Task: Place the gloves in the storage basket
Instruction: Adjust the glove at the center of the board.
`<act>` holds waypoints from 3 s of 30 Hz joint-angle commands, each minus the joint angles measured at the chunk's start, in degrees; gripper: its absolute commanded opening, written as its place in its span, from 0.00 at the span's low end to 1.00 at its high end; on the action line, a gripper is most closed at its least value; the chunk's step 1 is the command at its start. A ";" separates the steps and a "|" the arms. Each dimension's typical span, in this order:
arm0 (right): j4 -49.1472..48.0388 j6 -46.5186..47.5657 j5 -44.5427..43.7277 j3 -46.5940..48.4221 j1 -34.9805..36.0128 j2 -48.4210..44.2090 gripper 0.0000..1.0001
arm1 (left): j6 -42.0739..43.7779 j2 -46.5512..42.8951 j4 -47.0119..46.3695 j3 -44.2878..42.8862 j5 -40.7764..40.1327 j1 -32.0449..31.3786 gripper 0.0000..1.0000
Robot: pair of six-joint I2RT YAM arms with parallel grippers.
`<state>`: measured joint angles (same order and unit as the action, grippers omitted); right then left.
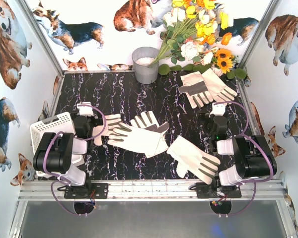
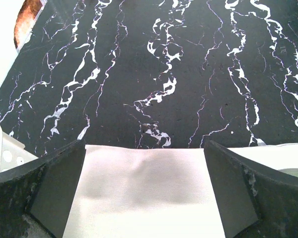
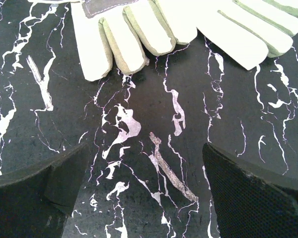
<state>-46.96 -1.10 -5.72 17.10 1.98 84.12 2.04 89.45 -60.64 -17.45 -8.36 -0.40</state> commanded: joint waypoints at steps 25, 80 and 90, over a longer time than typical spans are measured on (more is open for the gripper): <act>40.04 -17.35 -9.30 10.71 -3.66 -32.65 1.00 | -10.36 -23.29 57.64 -29.73 -4.27 -5.60 1.00; 81.85 -9.92 23.36 53.98 35.90 21.60 0.40 | -9.08 -38.88 71.50 -26.37 -4.94 -3.95 1.00; 81.35 -18.61 12.94 46.49 35.63 13.98 0.00 | -8.86 -35.44 70.43 -26.32 -2.85 -3.50 1.00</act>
<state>33.91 -15.16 14.96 65.08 37.50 103.55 -7.53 52.51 11.27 -43.83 -12.19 -4.60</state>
